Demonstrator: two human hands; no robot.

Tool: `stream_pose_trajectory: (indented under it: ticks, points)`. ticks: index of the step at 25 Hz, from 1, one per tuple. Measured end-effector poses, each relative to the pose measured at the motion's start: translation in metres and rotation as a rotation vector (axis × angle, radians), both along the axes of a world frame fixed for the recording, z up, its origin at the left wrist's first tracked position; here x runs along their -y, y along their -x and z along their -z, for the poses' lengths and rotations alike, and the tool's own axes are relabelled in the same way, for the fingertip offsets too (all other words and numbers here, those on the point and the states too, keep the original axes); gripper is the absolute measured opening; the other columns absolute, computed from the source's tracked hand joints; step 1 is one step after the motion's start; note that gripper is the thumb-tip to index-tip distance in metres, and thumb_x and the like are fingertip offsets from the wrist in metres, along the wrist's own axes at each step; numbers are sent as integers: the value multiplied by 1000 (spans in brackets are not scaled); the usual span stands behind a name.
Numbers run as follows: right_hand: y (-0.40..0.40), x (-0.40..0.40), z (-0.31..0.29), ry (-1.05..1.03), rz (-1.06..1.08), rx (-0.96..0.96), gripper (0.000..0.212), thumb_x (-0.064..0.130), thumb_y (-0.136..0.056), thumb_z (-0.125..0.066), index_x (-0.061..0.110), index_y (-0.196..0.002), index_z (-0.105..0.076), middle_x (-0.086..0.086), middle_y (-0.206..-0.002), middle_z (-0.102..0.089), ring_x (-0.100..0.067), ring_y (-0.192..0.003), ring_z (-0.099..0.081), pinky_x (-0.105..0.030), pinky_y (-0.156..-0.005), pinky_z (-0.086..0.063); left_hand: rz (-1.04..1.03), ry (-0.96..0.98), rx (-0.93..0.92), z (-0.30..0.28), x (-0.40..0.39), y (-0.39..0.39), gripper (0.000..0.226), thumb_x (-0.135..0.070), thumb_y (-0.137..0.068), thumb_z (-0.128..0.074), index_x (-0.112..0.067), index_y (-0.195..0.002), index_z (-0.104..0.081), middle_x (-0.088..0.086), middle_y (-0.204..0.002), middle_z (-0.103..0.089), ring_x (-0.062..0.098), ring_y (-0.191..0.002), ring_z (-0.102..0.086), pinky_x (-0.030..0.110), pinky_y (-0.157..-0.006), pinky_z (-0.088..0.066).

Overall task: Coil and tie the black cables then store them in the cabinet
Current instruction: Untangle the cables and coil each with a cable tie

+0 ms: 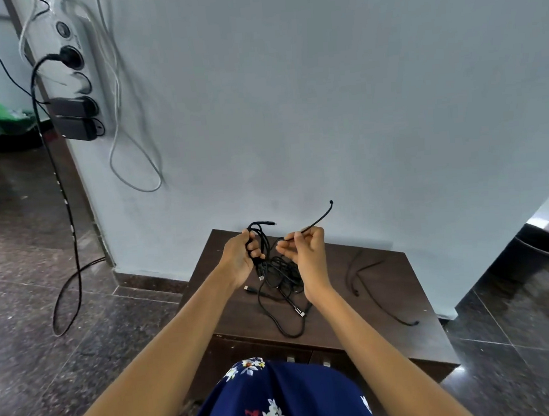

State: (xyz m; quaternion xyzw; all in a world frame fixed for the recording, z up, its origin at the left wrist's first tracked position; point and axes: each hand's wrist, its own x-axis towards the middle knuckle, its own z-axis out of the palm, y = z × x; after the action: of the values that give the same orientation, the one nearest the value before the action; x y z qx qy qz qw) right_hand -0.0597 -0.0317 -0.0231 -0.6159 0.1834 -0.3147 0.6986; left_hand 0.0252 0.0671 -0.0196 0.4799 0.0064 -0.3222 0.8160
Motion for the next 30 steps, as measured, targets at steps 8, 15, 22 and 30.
stream_pose_trajectory:
  ticks: [8, 15, 22, 30]
  points:
    - [-2, -15, -2, 187, -21, -88, 11, 14, -100, -43, 17, -90, -38, -10, -99, -62, -28, -98, -64, -42, -88, -55, 21, -83, 81, -9, 5, 20, 51, -29, -101, -26, -11, -59, -48, -6, -36, -30, 9, -32, -26, 25, -48, -32]
    - [-3, -21, 5, 370, -73, -47, 3, 11, -99, -43, 11, -96, -42, -12, -104, -64, -14, -94, -63, -22, -83, -52, -54, -198, 122, -11, 3, 27, 40, -23, -96, -39, -12, -59, -48, -7, -34, -37, 9, -33, -31, 26, -44, -28]
    - [-7, -27, -1, 425, -68, -135, 15, 18, -97, -50, 25, -85, -45, -3, -88, -66, -6, -76, -60, -10, -64, -46, -73, -336, 351, -1, -10, 16, 27, -21, -96, -46, -12, -93, -71, 5, -68, -63, 6, -45, -56, 16, -40, -36]
    - [-8, -5, -53, -158, -314, -199, 6, 12, -88, -65, 7, -89, -68, -2, -76, -65, -3, -49, -56, -15, -49, -50, -132, -1010, 994, 22, -39, 9, 32, -43, -97, -38, -29, -110, -64, 2, -86, -70, 27, -86, -66, 32, -63, -44]
